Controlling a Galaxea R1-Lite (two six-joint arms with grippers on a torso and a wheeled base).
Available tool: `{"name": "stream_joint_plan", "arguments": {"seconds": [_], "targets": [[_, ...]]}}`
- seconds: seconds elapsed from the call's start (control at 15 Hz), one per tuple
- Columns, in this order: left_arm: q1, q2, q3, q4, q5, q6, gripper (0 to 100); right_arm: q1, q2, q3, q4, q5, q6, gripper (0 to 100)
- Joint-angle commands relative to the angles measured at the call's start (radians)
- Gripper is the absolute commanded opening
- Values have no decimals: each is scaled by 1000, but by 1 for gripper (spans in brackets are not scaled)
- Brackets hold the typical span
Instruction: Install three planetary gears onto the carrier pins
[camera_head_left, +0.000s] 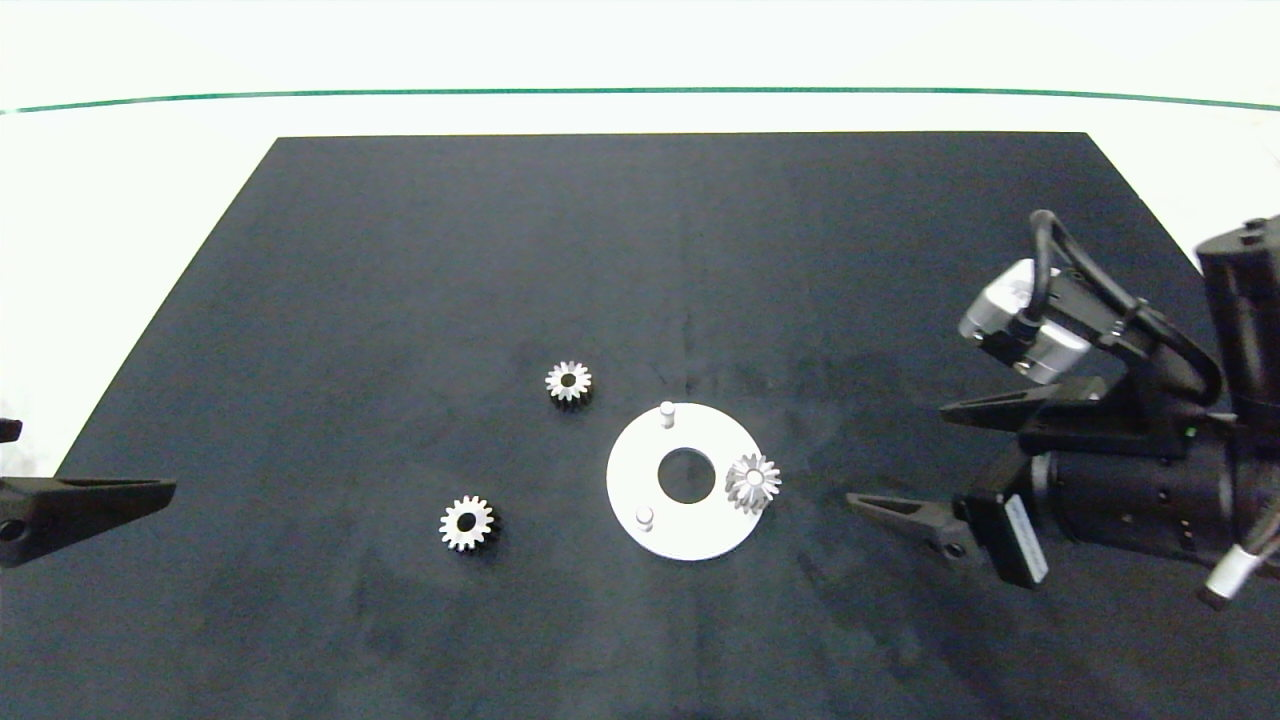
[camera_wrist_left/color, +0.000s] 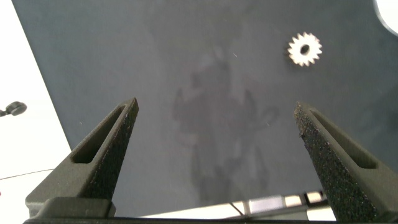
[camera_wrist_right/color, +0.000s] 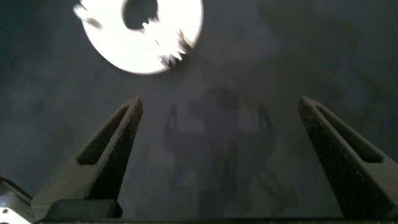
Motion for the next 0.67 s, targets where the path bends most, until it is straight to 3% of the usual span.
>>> {"name": "stream_joint_plan", "arguments": {"seconds": [0.07,0.2,0.4,0.6,0.67], "targets": [[1,0,-8,78,4,-1,100,-56,-196,149,-6,-27,12,100],[15,40,-8,116,7,-14,100,-84,-198,110,-18,-106,14,100],[-49,40,-1,118,5,-24,100,-81,-221,110,-20,-105,12,100],[-123,27,85,107,-4,-29,100,-67,-227,113,-20,-105,12,100],[-161,43,91,107,-5,-46,100,-69,-231,113,-20,-102,12,100]]}}
